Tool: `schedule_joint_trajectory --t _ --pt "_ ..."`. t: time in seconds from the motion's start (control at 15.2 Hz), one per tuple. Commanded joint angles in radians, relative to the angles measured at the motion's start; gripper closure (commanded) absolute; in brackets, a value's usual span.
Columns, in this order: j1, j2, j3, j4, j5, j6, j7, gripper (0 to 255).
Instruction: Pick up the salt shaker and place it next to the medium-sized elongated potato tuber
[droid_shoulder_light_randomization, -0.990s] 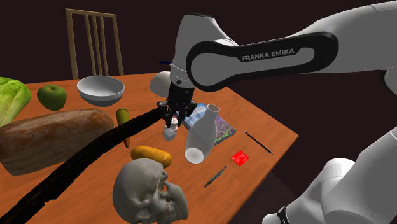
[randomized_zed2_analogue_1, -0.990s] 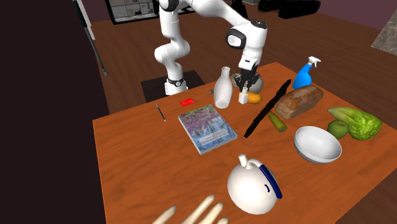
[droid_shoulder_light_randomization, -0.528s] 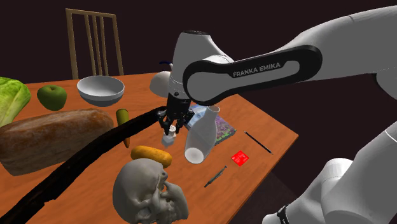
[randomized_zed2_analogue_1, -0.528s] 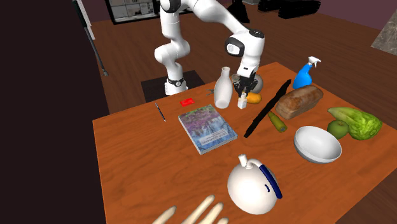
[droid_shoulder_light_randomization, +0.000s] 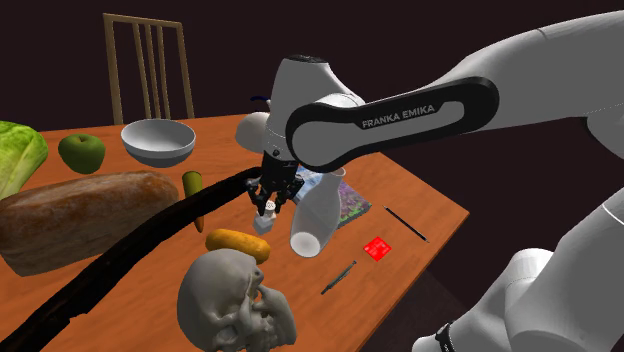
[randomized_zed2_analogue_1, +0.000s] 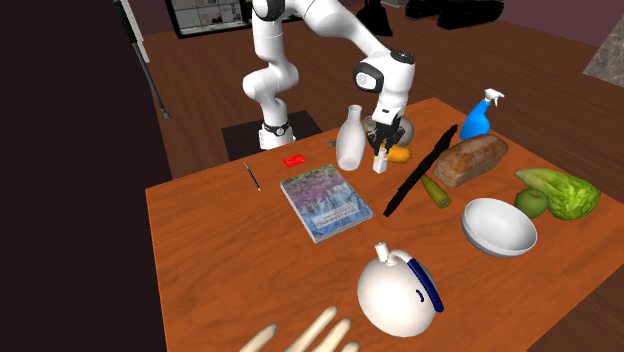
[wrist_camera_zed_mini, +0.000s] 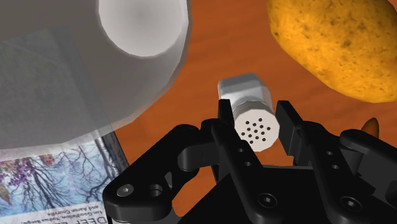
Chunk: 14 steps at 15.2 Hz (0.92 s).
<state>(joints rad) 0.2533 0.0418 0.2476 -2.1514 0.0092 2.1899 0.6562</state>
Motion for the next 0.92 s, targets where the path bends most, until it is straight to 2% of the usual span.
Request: schedule_joint_trajectory --t 0.0,0.07,0.4,0.66,0.86 --pt "0.000 0.000 0.000 0.000 0.000 0.000 0.000 255" --pt "0.000 0.000 0.000 0.000 0.000 0.000 0.000 0" --pt "0.000 0.000 0.000 0.000 0.000 0.000 0.000 0" --pt "-0.003 -0.054 -0.002 0.071 0.014 -0.123 -0.011 0" --pt "-0.003 -0.054 -0.002 0.071 0.014 -0.123 -0.011 0"
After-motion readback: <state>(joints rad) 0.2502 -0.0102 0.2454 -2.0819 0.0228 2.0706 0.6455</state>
